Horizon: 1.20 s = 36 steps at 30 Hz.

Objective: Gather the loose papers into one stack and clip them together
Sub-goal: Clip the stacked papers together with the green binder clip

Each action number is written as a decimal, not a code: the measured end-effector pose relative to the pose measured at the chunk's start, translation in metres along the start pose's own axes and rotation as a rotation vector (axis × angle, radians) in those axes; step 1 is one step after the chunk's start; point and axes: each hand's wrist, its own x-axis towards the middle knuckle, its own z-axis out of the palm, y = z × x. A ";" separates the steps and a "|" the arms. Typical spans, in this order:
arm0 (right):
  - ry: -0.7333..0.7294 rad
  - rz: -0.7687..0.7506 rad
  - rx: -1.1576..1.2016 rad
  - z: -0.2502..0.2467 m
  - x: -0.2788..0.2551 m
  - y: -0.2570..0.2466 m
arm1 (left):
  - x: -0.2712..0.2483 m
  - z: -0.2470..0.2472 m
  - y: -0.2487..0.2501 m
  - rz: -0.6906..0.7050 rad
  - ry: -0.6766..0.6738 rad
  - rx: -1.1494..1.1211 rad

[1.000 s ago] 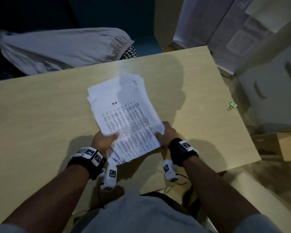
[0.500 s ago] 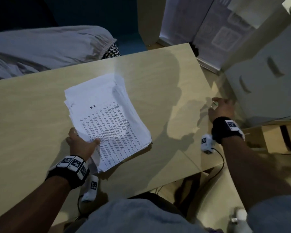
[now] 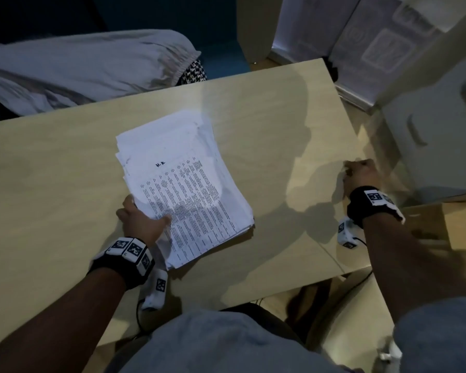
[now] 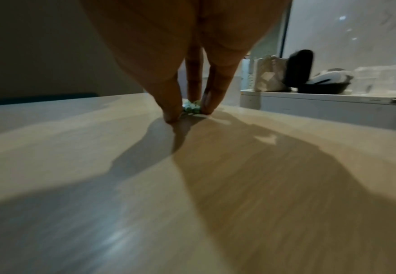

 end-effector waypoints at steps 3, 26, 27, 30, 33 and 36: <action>-0.022 -0.097 -0.045 0.007 -0.020 -0.025 | 0.000 0.001 -0.002 0.018 0.001 -0.011; -0.337 -0.331 -0.104 0.053 -0.117 -0.149 | -0.007 -0.029 -0.008 0.423 0.146 0.126; -0.366 -0.295 -0.071 0.049 -0.119 -0.151 | -0.006 -0.034 -0.005 0.485 0.165 0.060; -0.372 -0.274 0.144 0.026 -0.129 -0.160 | -0.010 -0.050 0.014 0.647 0.126 -0.169; -0.337 -0.403 0.546 -0.003 -0.156 -0.186 | -0.023 -0.058 0.043 0.624 -0.162 -0.346; -0.424 -0.563 0.772 -0.025 -0.188 -0.220 | -0.044 -0.054 0.070 0.535 -0.485 -0.453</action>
